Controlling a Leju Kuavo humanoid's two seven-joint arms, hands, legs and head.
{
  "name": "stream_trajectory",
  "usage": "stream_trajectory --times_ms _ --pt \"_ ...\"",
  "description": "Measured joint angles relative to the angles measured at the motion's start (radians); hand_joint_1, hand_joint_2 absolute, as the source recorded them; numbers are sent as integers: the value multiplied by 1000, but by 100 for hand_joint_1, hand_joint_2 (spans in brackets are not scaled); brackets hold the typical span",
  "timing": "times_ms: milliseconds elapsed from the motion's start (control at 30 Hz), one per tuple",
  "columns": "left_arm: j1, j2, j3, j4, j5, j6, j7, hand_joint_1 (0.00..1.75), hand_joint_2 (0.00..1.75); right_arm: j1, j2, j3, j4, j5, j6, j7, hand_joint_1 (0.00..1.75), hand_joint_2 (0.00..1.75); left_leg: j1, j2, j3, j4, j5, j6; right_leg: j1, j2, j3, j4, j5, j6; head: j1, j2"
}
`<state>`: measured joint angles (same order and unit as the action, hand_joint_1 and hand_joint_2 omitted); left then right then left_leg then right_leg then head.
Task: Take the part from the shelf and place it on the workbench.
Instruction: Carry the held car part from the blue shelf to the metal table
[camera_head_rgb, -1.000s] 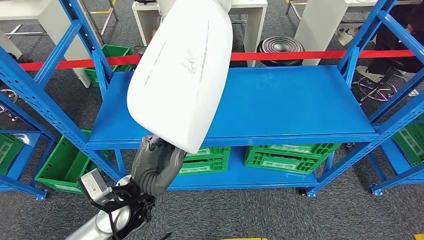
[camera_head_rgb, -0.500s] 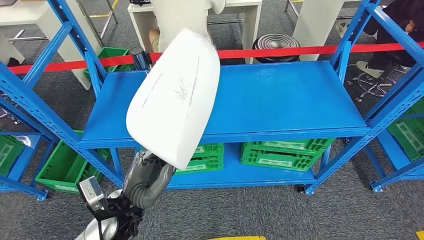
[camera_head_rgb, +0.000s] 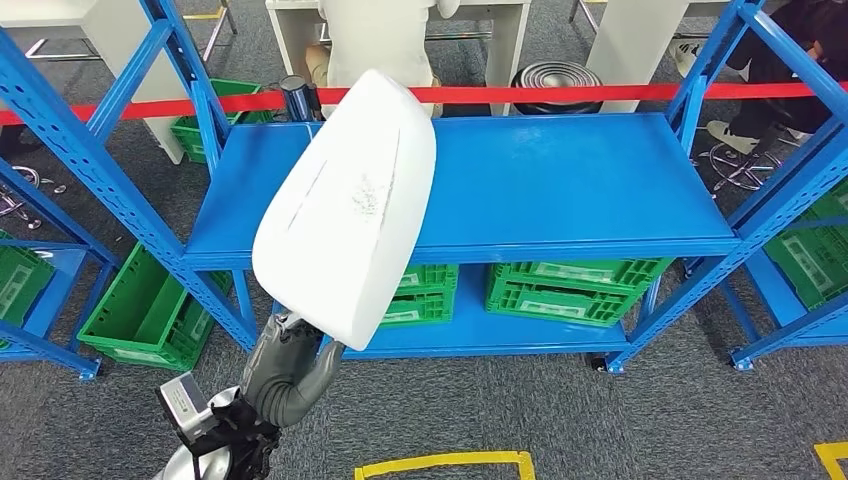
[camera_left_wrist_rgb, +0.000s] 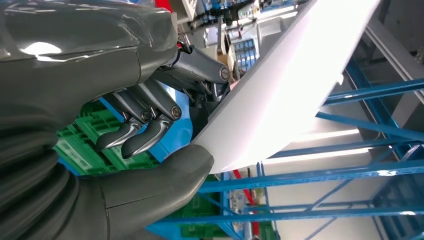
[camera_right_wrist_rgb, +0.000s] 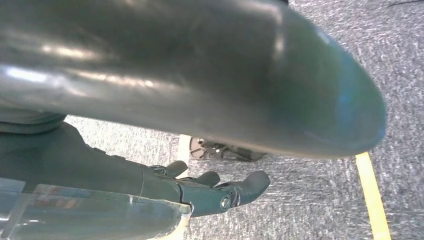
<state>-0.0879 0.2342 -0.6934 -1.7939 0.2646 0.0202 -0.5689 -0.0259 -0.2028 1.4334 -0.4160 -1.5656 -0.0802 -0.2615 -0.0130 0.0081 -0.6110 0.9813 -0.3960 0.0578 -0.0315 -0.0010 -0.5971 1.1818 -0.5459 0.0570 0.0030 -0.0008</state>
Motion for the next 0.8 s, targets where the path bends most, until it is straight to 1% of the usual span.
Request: stream_trajectory --times_ms 33,67,100,133,167,200,233,267,300,333,367,400,433,467,500,533,567,600,633,667,700,733,767,800 --pt "2 0 1 -1 -10 2 -3 175 175 -4 5 0 8 1 4 0 0 0 -1 1 -14 10 4 -5 -1 0 50 -70 6 4 0 0" --pt "4 0 2 -3 -19 2 -6 175 175 -7 9 -1 16 2 8 0 0 0 -2 1 -25 21 7 -10 0 2 85 -123 9 2 -1 0" --pt "5 -1 4 -6 -30 1 -8 175 175 -10 15 -1 24 3 13 0 0 0 -4 2 -33 30 11 -15 1 3 103 -156 5 -4 -2 0" --pt "7 -3 7 -8 -42 -2 -11 175 175 -11 20 -2 32 4 18 0 0 0 -4 2 -38 34 17 -20 5 5 104 -165 2 -13 -3 0" --pt "10 -6 10 -9 -54 -5 -12 175 175 -11 25 -2 41 4 25 0 0 0 -3 2 -39 36 23 -26 5 5 95 -162 8 -22 -4 0" --pt "14 -9 12 -10 -65 -9 -13 175 175 -11 32 -2 49 4 32 0 0 0 -1 -1 -43 38 23 -32 3 4 89 -164 14 -30 -3 0" --pt "17 -12 14 -10 -75 -14 -13 175 175 -12 38 -3 59 4 38 0 0 0 2 -4 -49 46 9 -38 1 3 82 -165 23 -39 -3 0" --pt "20 -15 16 -10 -84 -19 -13 175 175 -13 44 -4 68 4 42 0 0 0 5 -6 -57 71 -23 -45 -2 1 74 -166 34 -48 -3 0" --pt "22 -17 18 -10 -92 -23 -13 175 175 -14 50 -5 77 4 44 0 0 0 10 -8 -69 112 -71 -54 -3 0 65 -166 44 -54 -4 0" --pt "23 -19 21 -10 -96 -25 -13 175 175 -16 54 -7 86 3 45 0 0 0 14 -8 -82 170 -121 -61 -2 0 54 -166 54 -57 -6 0" --pt "25 -20 24 -10 -99 -27 -12 175 175 -17 60 -8 93 3 46 0 0 0 18 -8 -92 232 -161 -67 -1 0 42 -165 65 -59 -7 0" --pt "26 -20 27 -10 -100 -27 -12 175 175 -18 65 -9 100 2 46 0 0 0 21 -8 -95 279 -180 -70 1 0 29 -164 76 -58 -7 0" --pt "28 -20 31 -10 -102 -28 -12 175 175 -19 70 -10 106 2 47 0 0 0 23 -8 -83 300 -179 -71 2 0 15 -164 87 -57 -7 0" --pt "29 -21 34 -9 -104 -32 -14 175 175 -20 75 -10 112 2 47 0 0 0 24 -9 -54 283 -159 -68 3 0 2 -163 97 -55 -7 0" --pt "29 -22 37 -9 -106 -36 -17 175 175 -22 79 -11 118 4 46 0 0 0 23 -9 -8 232 -134 -63 4 0 -9 -163 107 -53 -7 0" --pt "29 -23 41 -9 -106 -41 -22 175 175 -26 86 -11 124 6 45 -1 0 0 22 -10 47 159 -123 -54 5 1 -18 -163 116 -50 -7 0" --pt "29 -25 45 -9 -106 -47 -29 175 175 -31 92 -12 130 9 45 -2 0 0 19 -11 97 87 -122 -46 6 1 -24 -164 125 -45 -6 0" --pt "28 -27 48 -8 -105 -51 -37 175 175 -37 97 -13 136 13 44 -2 0 0 16 -11 129 38 -127 -39 4 2 -28 -166 134 -39 -6 0" --pt "27 -29 52 -7 -102 -55 -47 175 175 -42 101 -14 141 16 44 -3 0 0 11 -12 144 10 -135 -33 1 2 -30 -168 142 -32 -7 0" --pt "26 -32 54 -4 -97 -59 -55 175 175 -46 103 -16 147 19 44 -3 0 0 6 -11 144 1 -131 -27 -2 1 -30 -173 152 -23 -8 0" --pt "24 -35 56 -1 -93 -63 -62 175 175 -50 105 -17 153 22 44 -2 0 0 5 -11 140 -7 -116 -18 -4 1 -31 -177 160 -17 -8 0" --pt "21 -41 57 3 -89 -66 -67 175 175 -52 105 -18 159 24 44 -2 0 0 4 -9 135 -19 -100 -9 -3 1 -36 -175 156 -15 -9 0" --pt "19 -47 57 7 -86 -68 -71 175 175 -53 105 -18 165 27 43 -1 0 0 5 -8 127 -32 -81 0 -1 1 -45 -159 135 -19 -7 0" --pt "17 -55 56 12 -83 -71 -74 175 175 -54 103 -18 171 28 43 -1 0 0 7 -6 116 -42 -63 6 0 0 -59 -124 97 -27 -5 0"
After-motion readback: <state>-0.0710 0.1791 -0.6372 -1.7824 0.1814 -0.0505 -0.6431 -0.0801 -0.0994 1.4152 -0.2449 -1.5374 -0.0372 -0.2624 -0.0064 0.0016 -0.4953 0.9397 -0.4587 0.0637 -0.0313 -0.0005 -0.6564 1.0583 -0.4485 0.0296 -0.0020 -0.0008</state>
